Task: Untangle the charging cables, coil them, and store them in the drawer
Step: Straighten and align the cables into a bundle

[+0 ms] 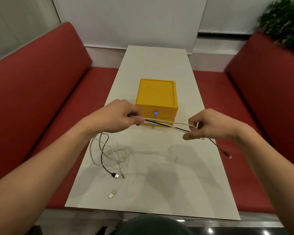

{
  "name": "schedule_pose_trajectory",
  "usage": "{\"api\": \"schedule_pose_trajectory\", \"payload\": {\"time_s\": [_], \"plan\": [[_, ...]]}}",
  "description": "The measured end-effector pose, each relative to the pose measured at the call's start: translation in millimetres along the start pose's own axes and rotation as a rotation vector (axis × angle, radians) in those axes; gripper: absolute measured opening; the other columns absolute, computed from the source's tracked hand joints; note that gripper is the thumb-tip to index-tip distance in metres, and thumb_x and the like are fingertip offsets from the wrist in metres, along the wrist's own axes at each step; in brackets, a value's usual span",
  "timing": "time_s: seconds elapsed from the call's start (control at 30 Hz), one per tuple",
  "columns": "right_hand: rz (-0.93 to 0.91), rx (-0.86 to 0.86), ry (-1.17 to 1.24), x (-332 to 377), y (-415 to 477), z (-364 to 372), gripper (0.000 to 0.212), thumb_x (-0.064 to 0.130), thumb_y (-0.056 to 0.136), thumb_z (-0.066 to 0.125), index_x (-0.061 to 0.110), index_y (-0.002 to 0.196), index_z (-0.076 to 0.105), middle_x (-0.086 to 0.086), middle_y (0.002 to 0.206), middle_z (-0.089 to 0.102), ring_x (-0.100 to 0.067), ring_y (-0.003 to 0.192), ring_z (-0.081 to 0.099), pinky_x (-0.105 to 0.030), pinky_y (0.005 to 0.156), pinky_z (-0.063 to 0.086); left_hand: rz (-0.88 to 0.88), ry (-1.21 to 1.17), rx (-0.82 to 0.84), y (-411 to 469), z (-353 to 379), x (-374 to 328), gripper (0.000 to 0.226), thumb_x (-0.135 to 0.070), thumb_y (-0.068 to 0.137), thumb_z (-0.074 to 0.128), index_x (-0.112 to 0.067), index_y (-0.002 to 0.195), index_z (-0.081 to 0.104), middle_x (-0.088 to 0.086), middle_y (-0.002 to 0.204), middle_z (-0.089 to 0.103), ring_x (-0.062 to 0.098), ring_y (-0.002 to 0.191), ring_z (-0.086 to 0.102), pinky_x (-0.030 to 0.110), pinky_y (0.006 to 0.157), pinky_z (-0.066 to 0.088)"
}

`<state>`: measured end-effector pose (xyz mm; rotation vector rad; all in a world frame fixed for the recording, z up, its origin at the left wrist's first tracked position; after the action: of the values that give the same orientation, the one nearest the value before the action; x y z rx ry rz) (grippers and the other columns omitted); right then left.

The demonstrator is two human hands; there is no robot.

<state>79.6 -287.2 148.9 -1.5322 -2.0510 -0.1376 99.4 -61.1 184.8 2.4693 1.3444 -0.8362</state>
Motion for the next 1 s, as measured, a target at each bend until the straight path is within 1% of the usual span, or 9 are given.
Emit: {"api": "schedule_pose_trajectory", "payload": {"time_s": [0.1,0.23,0.4,0.5,0.57,0.63,0.77,0.93,1.0], "plan": [[0.064,-0.051,0.063,-22,0,3,0.066,0.061,0.068,0.087,0.009,0.064,0.046,0.010,0.050,0.038,-0.010,0.049,0.032,-0.020,0.050,0.028,0.011,-0.015,0.013,0,2,-5,0.022,-0.026,0.102,0.063,-0.017,0.086,0.074,-0.031,0.052,0.054,-0.007,0.049,0.050,0.010,0.051,0.036],[0.071,-0.144,0.201,-44,2,13,0.076,0.070,0.061,0.082,0.009,0.064,0.038,0.000,0.062,0.035,-0.017,0.060,0.030,-0.034,0.060,0.026,0.021,0.013,0.035,0,1,-9,0.021,-0.028,0.102,0.064,-0.022,0.083,0.073,-0.031,0.055,0.056,-0.006,0.052,0.051,0.010,0.052,0.036],[0.151,-0.230,0.691,-103,-13,23,0.086,0.080,0.061,0.080,-0.002,0.065,0.053,-0.004,0.064,0.050,-0.013,0.063,0.056,-0.041,0.078,0.056,-0.047,-0.055,0.011,-11,-15,10,0.024,-0.030,0.101,0.064,-0.020,0.082,0.073,-0.016,0.044,0.044,0.003,0.039,0.038,0.014,0.044,0.032],[0.242,-0.100,0.465,-113,-10,46,0.069,0.069,0.082,0.070,0.000,0.079,0.064,0.000,0.078,0.067,-0.015,0.083,0.072,-0.039,0.093,0.058,-0.032,-0.076,0.034,-9,-11,3,0.024,-0.032,0.101,0.064,-0.021,0.082,0.074,-0.014,0.044,0.040,0.004,0.039,0.034,0.015,0.043,0.029],[0.266,-0.062,0.158,-101,-4,49,0.044,0.065,0.088,0.065,0.025,0.104,0.075,0.014,0.100,0.073,-0.011,0.101,0.070,-0.032,0.093,0.055,-0.007,-0.073,0.039,-4,-9,-3,0.024,-0.033,0.101,0.065,-0.023,0.080,0.073,-0.014,0.047,0.041,0.005,0.042,0.035,0.016,0.045,0.029],[0.160,-0.157,0.065,-63,3,36,0.047,0.060,0.089,0.067,0.033,0.128,0.067,0.018,0.118,0.069,-0.007,0.113,0.066,-0.029,0.096,0.052,0.005,-0.059,0.066,-2,-5,-6,0.025,-0.033,0.100,0.065,-0.025,0.078,0.073,-0.015,0.049,0.044,0.005,0.044,0.037,0.017,0.047,0.031],[-0.151,-0.209,0.405,47,5,30,0.057,0.053,0.083,0.078,0.035,0.134,0.062,0.017,0.117,0.071,0.001,0.111,0.067,-0.021,0.097,0.053,0.034,-0.025,0.101,-1,1,-12,0.025,-0.035,0.099,0.066,-0.027,0.077,0.072,-0.017,0.052,0.050,0.003,0.048,0.042,0.017,0.050,0.034],[-0.255,-0.269,0.374,88,10,29,0.016,0.030,0.084,0.085,0.026,0.094,0.072,0.011,0.082,0.072,-0.005,0.075,0.069,-0.033,0.074,0.059,0.058,0.037,0.109,-6,-1,-18,0.024,-0.033,0.100,0.066,-0.026,0.077,0.072,-0.014,0.052,0.051,0.004,0.048,0.043,0.018,0.050,0.035],[-0.252,-0.285,0.378,87,12,25,0.021,0.027,0.083,0.087,0.033,0.081,0.067,0.009,0.077,0.069,-0.007,0.066,0.064,-0.030,0.063,0.052,0.055,0.060,0.103,-9,-2,-17,0.024,-0.034,0.100,0.065,-0.026,0.079,0.073,-0.012,0.054,0.053,0.004,0.050,0.045,0.018,0.051,0.036]]}}
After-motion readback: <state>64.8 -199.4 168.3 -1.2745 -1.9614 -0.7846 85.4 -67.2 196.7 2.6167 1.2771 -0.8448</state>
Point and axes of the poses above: each hand's wrist, its own y-axis towards the middle knuckle, its own z-axis out of the palm, x = y × z, the point moved 10 cm from there along y, towards the middle knuckle
